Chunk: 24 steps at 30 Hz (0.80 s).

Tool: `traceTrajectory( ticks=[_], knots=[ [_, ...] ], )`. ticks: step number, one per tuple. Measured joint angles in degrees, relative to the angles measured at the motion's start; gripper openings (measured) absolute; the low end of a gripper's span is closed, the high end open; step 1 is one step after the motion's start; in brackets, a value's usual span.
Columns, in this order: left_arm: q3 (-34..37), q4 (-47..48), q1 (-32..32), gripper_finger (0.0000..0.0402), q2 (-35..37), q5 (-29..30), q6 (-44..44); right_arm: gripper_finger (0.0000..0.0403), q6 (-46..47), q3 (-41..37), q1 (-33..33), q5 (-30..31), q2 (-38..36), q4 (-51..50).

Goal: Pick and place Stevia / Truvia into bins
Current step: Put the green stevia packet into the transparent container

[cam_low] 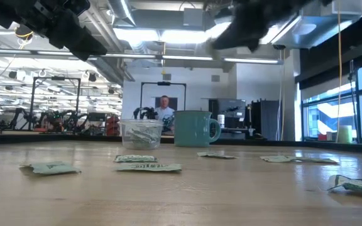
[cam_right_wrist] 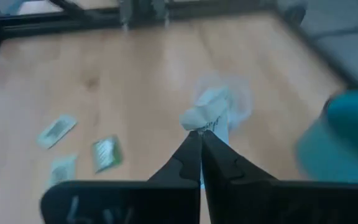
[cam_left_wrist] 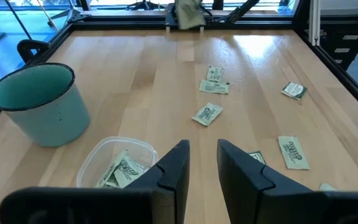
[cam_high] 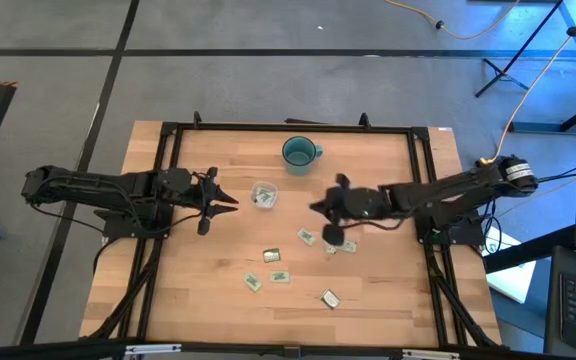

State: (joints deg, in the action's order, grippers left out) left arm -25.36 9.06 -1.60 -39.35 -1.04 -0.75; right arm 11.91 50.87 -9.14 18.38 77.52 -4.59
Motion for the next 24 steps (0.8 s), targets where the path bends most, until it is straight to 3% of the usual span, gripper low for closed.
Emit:
traceTrajectory(
  ticks=[11,18,24],
  knots=[
    [0.0,-0.26,0.02,0.0077,0.0,-0.02,0.02,0.0002,-18.0,19.23,9.85,-9.03,21.86,0.6],
    [0.0,-0.24,0.02,0.0077,-0.02,-0.02,0.02,0.0002,-24.4,30.0,12.21,-9.45,35.44,-1.6],
    [0.0,-0.22,0.02,0.0077,-0.02,-0.02,0.0,0.0003,-24.41,34.54,13.74,-9.44,40.8,-6.04]
  ],
)
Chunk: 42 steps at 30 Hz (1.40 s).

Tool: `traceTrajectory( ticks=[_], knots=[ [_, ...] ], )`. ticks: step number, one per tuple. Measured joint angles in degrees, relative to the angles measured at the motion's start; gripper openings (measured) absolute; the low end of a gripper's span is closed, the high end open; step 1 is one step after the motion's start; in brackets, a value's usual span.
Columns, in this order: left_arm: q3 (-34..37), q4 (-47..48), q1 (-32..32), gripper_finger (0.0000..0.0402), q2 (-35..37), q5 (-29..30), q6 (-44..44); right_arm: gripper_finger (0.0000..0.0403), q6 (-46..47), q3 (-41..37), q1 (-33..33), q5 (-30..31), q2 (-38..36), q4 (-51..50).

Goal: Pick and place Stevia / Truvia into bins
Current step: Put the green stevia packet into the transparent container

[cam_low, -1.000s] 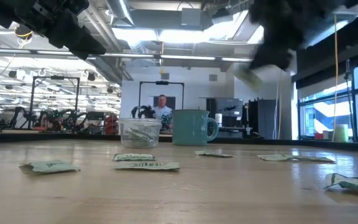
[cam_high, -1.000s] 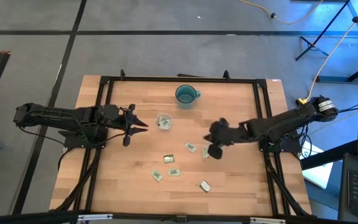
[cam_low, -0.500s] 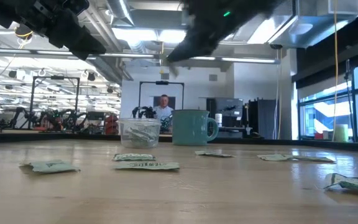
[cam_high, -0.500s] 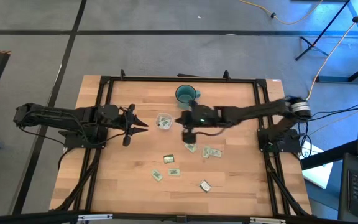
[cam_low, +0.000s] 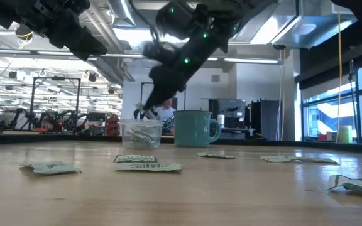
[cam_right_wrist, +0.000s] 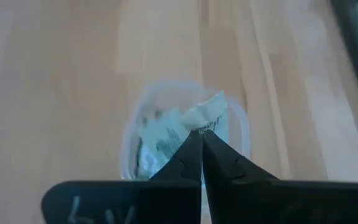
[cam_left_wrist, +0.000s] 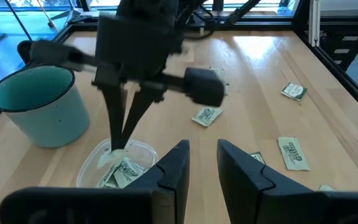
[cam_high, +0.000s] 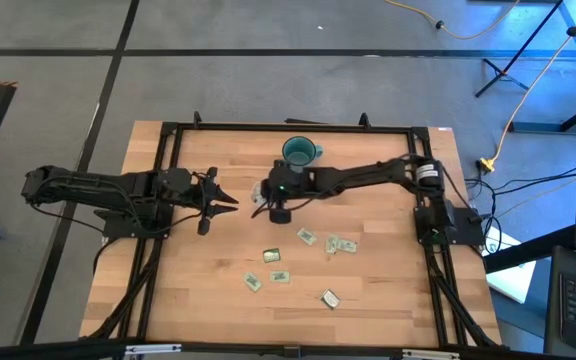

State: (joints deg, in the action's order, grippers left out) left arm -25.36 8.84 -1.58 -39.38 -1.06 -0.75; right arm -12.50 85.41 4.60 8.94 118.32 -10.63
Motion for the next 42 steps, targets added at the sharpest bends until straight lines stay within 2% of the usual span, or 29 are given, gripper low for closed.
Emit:
traceTrajectory(
  ticks=[9,12,20,26,32,38,42],
  knots=[
    [0.0,0.11,0.0,0.0077,0.0,0.0,0.02,0.0008,0.13,0.02,0.51,-0.01,1.48,-1.32],
    [0.0,0.09,-0.01,0.0077,0.0,0.0,0.02,0.0032,0.16,0.02,0.53,0.01,1.46,-1.14],
    [0.0,0.07,-0.02,0.0077,0.02,0.0,0.02,0.013,2.05,0.02,0.53,0.01,1.14,-1.65],
    [0.0,0.59,-0.01,0.0077,0.01,-0.44,0.02,0.0152,4.7,-0.78,-1.24,0.08,-4.81,-12.22],
    [0.0,1.11,0.0,0.0077,0.02,-0.46,0.02,0.0153,12.22,-10.31,-5.17,-0.02,-15.34,-17.95],
    [0.0,1.55,0.02,0.0077,0.02,-0.46,0.04,0.0153,23.36,-24.46,-7.73,0.24,-27.01,-18.67],
    [0.0,1.55,0.04,0.0077,0.01,-0.63,1.04,0.0153,27.5,-31.54,-10.42,-1.44,-31.35,-17.98]
  ],
)
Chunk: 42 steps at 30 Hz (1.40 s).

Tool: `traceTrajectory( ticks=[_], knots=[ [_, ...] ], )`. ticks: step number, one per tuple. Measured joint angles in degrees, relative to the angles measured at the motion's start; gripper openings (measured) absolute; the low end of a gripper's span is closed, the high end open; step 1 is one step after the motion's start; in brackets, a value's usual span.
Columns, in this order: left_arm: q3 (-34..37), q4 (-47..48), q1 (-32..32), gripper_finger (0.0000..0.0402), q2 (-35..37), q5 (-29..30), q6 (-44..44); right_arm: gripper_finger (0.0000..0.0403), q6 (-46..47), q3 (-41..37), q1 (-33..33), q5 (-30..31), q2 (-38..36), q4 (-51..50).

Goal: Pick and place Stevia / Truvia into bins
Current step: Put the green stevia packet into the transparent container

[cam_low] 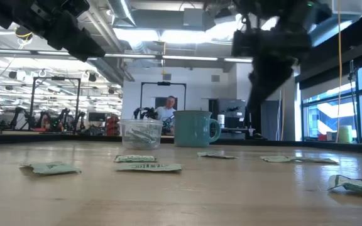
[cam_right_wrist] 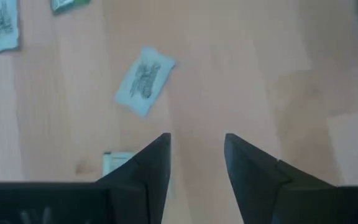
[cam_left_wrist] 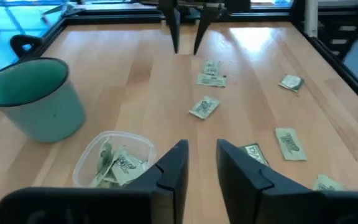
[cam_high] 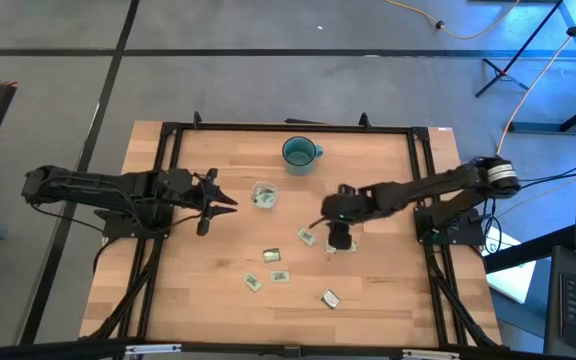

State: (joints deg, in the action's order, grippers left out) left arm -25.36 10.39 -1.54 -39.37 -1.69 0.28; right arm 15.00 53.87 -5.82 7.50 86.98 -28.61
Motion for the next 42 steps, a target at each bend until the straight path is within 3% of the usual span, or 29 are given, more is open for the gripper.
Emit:
traceTrajectory(
  ticks=[5,13,19,28,35,42],
  knots=[
    [-0.02,-4.79,0.56,0.0078,-3.54,-3.11,3.06,0.0153,2.7,-3.22,-2.15,0.03,-0.61,1.18],
    [-1.45,-12.35,7.4,0.0104,-18.45,-6.26,5.65,0.0153,-0.23,-3.67,-1.83,4.51,-0.63,1.62],
    [-5.41,-12.39,15.47,0.0102,-29.12,-4.89,5.27,0.0153,-2.02,-3.67,-0.48,4.62,-0.61,2.43],
    [-10.6,-12.33,26.07,0.0096,-42.91,2.11,3.05,0.0153,-2.4,-3.67,0.85,4.64,-0.61,2.77],
    [-13.36,-12.32,29.5,0.0102,-50.46,6.27,2.29,0.0153,-2.22,-3.67,0.83,4.62,-0.61,4.27],
    [-14.91,-12.19,30.8,0.0116,-55.48,5.17,1.68,0.0153,-2.03,-3.67,0.83,4.62,-0.61,4.47]
  ],
)
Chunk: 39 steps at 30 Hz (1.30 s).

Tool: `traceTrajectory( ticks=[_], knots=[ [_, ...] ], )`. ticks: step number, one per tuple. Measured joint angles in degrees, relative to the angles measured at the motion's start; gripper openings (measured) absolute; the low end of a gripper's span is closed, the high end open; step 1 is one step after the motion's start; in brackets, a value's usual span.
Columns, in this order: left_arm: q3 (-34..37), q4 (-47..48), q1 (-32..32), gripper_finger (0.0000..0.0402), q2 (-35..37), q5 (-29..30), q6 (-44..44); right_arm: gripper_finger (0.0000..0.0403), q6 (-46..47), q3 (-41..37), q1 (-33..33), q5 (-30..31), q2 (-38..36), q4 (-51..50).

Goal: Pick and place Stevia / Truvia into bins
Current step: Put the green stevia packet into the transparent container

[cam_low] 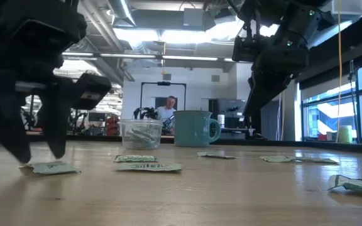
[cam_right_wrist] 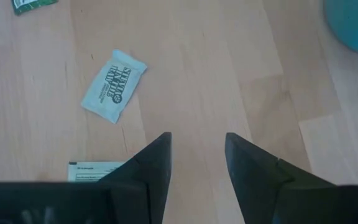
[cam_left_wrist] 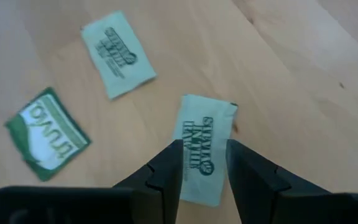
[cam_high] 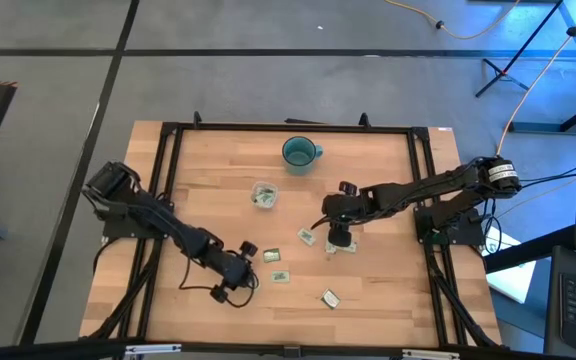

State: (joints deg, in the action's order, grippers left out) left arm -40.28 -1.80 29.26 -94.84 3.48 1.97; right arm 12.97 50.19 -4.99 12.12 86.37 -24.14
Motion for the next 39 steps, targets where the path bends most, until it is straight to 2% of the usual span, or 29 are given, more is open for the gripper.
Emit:
traceTrajectory(
  ticks=[5,13,17,22,26,30,39],
  knots=[
    [-0.5,0.34,-0.02,0.0095,-2.14,-0.84,-0.32,0.0153,0.04,0.0,0.0,-0.02,0.0,0.31],
    [-0.52,1.95,-0.06,0.004,-2.66,-1.05,-1.21,0.0153,0.04,0.0,0.0,-0.02,0.0,0.31],
    [-0.31,2.93,-0.11,0.0008,-0.91,-1.34,-1.63,0.0153,0.04,0.0,-0.02,-0.02,0.0,0.31],
    [-0.03,5.6,-1.3,0.0005,5.56,-1.27,-5.19,0.0153,0.04,0.0,-0.02,-0.02,0.0,0.4],
    [-0.13,7.12,-3.99,0.0003,12.03,5.56,-5.21,0.0153,0.01,0.02,-0.01,-0.02,0.0,1.05],
    [-0.15,6.72,-8.6,0.0004,16.61,13.33,0.3,0.0153,-1.21,0.02,0.0,0.26,0.02,2.5],
    [-0.17,6.37,-23.83,0.0005,17.25,17.93,10.39,0.0153,-3.11,0.04,0.0,0.34,0.04,5.78]
  ],
)
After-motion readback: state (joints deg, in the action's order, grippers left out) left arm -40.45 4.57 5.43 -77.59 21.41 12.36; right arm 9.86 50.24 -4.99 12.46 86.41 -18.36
